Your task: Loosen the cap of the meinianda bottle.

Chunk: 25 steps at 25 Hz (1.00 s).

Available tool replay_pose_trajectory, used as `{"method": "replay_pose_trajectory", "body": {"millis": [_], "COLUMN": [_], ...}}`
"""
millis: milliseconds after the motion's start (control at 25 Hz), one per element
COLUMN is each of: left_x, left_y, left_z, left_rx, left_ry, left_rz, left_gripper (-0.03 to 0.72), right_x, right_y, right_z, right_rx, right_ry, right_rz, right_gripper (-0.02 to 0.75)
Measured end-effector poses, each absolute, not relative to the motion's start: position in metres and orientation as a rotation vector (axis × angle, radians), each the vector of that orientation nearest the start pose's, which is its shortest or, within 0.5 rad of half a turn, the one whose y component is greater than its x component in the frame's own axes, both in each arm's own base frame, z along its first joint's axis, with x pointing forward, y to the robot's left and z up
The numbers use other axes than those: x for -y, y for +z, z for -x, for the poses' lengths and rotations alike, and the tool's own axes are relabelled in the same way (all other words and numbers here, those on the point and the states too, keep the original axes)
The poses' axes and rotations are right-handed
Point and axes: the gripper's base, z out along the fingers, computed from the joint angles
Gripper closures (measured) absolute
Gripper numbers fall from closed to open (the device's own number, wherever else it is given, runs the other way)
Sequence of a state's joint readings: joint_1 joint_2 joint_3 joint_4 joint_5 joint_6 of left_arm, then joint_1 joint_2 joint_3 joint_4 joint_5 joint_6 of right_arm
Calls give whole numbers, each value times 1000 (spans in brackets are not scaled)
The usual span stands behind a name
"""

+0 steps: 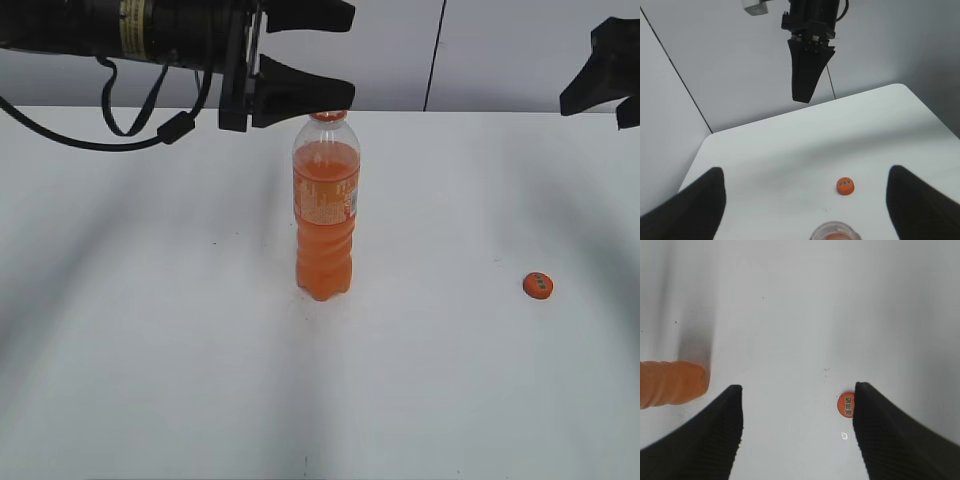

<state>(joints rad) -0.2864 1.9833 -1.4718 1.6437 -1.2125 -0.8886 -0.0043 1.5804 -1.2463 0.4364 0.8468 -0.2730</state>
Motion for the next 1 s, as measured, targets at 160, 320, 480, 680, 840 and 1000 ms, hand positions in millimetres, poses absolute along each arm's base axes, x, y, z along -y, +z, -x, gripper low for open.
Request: {"method": "replay_pose_trajectory", "body": {"millis": [160,320,480,680,840,1000], "left_x": [194,185,164,136,119,89], "left_y": [280,298,305,306,302,298], "left_z": [-368,-365,-381,-404,-418,-432], "left_rx": [-1130,-1153,-1343,-1570,-1674,-1798], "left_ry": [-889,-780,-497,-327,-129,136], "left_rz": [-1477,-1484,-1422,-1177,-992,-609], "left_gripper": [97,97,97,97,97,97], "right_x": [-27,-25,-24,-23,-24,-24], "right_y": [301,306,310,309,309,308], "right_z": [-328,-325,-320,-318,-316,-314], "right_rx": [-2560,-2550,-2553,-2580,-2593,-2619], "right_ry": [420,382,360,340,343,346], "right_rz": [85,109,129,154,160,170], "right_gripper": [223,223,223,223,223,223]}}
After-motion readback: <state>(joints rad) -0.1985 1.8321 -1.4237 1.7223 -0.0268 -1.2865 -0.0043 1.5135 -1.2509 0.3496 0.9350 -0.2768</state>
